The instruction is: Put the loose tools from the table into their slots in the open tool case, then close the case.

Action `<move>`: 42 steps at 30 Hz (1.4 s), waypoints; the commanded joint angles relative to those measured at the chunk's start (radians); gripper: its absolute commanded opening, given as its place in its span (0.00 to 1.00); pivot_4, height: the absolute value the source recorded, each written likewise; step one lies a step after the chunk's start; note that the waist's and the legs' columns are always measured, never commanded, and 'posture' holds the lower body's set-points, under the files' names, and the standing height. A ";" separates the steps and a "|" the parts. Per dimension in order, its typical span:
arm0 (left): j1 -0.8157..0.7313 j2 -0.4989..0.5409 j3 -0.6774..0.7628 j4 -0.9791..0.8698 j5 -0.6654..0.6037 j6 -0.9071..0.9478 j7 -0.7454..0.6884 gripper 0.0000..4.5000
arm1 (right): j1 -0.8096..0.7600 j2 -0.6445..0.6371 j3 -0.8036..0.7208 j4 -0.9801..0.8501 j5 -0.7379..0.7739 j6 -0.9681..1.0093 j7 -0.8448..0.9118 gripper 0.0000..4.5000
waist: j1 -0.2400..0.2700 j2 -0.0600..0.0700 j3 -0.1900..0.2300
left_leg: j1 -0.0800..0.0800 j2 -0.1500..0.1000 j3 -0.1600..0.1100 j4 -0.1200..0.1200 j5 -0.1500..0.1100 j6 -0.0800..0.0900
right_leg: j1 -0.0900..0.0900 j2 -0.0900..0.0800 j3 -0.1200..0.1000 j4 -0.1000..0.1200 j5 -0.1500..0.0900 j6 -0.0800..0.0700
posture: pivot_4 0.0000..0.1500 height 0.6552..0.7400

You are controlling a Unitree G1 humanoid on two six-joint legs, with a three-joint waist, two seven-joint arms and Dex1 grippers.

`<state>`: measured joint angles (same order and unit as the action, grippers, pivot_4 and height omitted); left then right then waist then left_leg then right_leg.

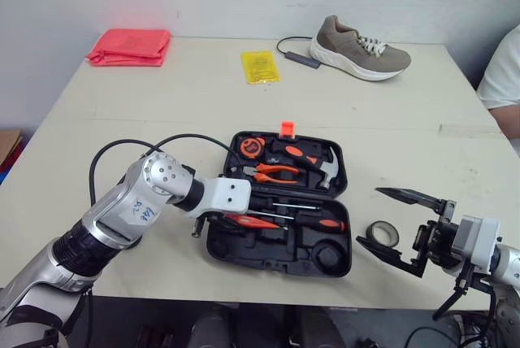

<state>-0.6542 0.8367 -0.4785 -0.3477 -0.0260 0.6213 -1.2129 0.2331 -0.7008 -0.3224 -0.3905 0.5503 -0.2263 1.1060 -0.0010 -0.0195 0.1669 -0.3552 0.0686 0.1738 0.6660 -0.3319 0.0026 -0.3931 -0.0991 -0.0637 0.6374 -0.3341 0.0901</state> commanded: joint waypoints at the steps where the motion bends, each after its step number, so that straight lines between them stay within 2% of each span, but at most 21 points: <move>1: -0.009 0.034 0.048 -0.042 -0.034 0.006 -0.043 0.25 | -0.013 -0.020 -0.019 -0.042 0.018 0.025 -0.015 1.00 | -0.001 0.000 0.000 | 0.000 0.000 0.000 0.000 0.000 0.000 | 0.000 0.000 0.000 0.000 0.000 0.000 | 1.00 1.00; 7: -0.019 0.066 0.163 -0.003 -0.117 -0.044 -0.089 0.25 | -0.031 -0.032 -0.011 -0.097 0.021 0.089 -0.052 1.00 | 0.000 0.000 0.000 | 0.000 0.000 0.000 0.000 0.000 0.000 | 0.000 0.000 0.000 0.000 0.000 0.000 | 1.00 1.00; 11: 0.017 -0.009 0.311 0.130 -0.241 -0.241 -0.109 0.25 | -0.042 -0.039 -0.010 -0.130 0.021 0.133 -0.077 1.00 | 0.001 0.000 0.000 | 0.000 0.000 0.000 0.001 0.000 0.000 | 0.000 0.000 0.000 0.000 0.000 0.000 | 1.00 1.00; 13: 0.048 -0.035 0.356 0.181 -0.294 -0.271 -0.131 0.25 | -0.050 -0.040 -0.008 -0.135 0.020 0.146 -0.084 1.00 | 0.000 0.000 0.000 | -0.001 0.000 0.000 0.001 0.000 0.000 | 0.000 -0.001 0.000 0.001 0.000 0.000 | 1.00 1.00; 14: 0.074 -0.051 0.367 0.204 -0.309 -0.304 -0.142 0.21 | -0.055 -0.039 -0.006 -0.136 0.019 0.151 -0.087 1.00 | 0.000 0.000 0.000 | -0.001 0.000 0.000 0.001 0.000 0.000 | 0.000 -0.001 0.000 0.001 0.000 0.000 | 1.00 1.00; 15: 0.091 -0.062 0.372 0.221 -0.317 -0.329 -0.149 0.12 | -0.059 -0.038 -0.004 -0.135 0.018 0.155 -0.088 1.00 | 0.000 0.000 0.000 | 0.000 0.000 0.000 0.001 0.000 0.000 | 0.000 -0.001 0.000 0.001 0.000 0.000 | 1.00 1.00; 16: 0.110 -0.074 0.371 0.235 -0.318 -0.349 -0.148 0.06 | -0.064 -0.037 -0.002 -0.133 0.016 0.156 -0.089 1.00 | -0.001 0.000 0.000 | 0.000 0.000 0.000 0.001 0.000 0.000 | 0.000 0.000 0.000 0.001 0.000 0.000 | 1.00 1.00; 17: 0.136 -0.096 0.361 0.252 -0.310 -0.386 -0.142 0.01 | -0.068 -0.034 0.000 -0.131 0.015 0.156 -0.089 1.00 | 0.000 0.000 0.000 | 0.000 0.000 0.000 0.001 0.000 0.000 | 0.000 0.000 -0.001 0.001 0.000 0.000 | 1.00 1.00; 25: 0.206 -0.207 0.304 0.324 -0.237 -0.481 -0.063 0.01 | -0.067 -0.022 -0.003 -0.109 0.004 0.137 -0.077 1.00 | 0.003 0.000 0.000 | -0.001 -0.001 0.000 0.002 0.000 0.000 | 0.000 -0.001 -0.001 0.001 0.000 0.001 | 1.00 1.00; 34: 0.193 -0.215 0.196 0.480 -0.077 -0.629 -0.038 0.01 | -0.036 -0.004 -0.011 -0.064 -0.010 0.080 -0.045 1.00 | 0.000 0.000 -0.001 | 0.000 -0.001 0.000 0.001 0.000 0.001 | 0.000 0.000 -0.001 0.001 0.000 0.001 | 1.00 1.00; 38: 0.205 -0.233 0.177 0.484 -0.052 -0.558 0.011 0.01 | -0.019 0.009 -0.012 -0.046 -0.018 0.050 -0.039 1.00 | 0.003 0.000 -0.002 | 0.001 -0.001 0.000 0.001 0.000 0.001 | 0.002 -0.002 -0.001 0.001 0.000 0.001 | 1.00 1.00; 42: 0.230 -0.197 0.144 0.444 -0.029 -0.557 -0.020 0.01 | 0.008 0.014 -0.019 -0.042 -0.020 0.028 -0.033 1.00 | 0.003 0.001 -0.005 | 0.002 -0.001 0.000 0.001 0.000 0.002 | 0.003 -0.003 -0.001 0.001 0.000 0.001 | 1.00 1.00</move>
<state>-0.4633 0.6140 -0.2773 0.0759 -0.1283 0.0471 -1.2181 0.2312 -0.6941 -0.3166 -0.4236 0.5266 -0.1753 1.0677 0.0016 -0.0189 0.1618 -0.3525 0.0676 0.1736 0.6671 -0.3323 0.0042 -0.3899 -0.1016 -0.0645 0.6384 -0.3337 0.0909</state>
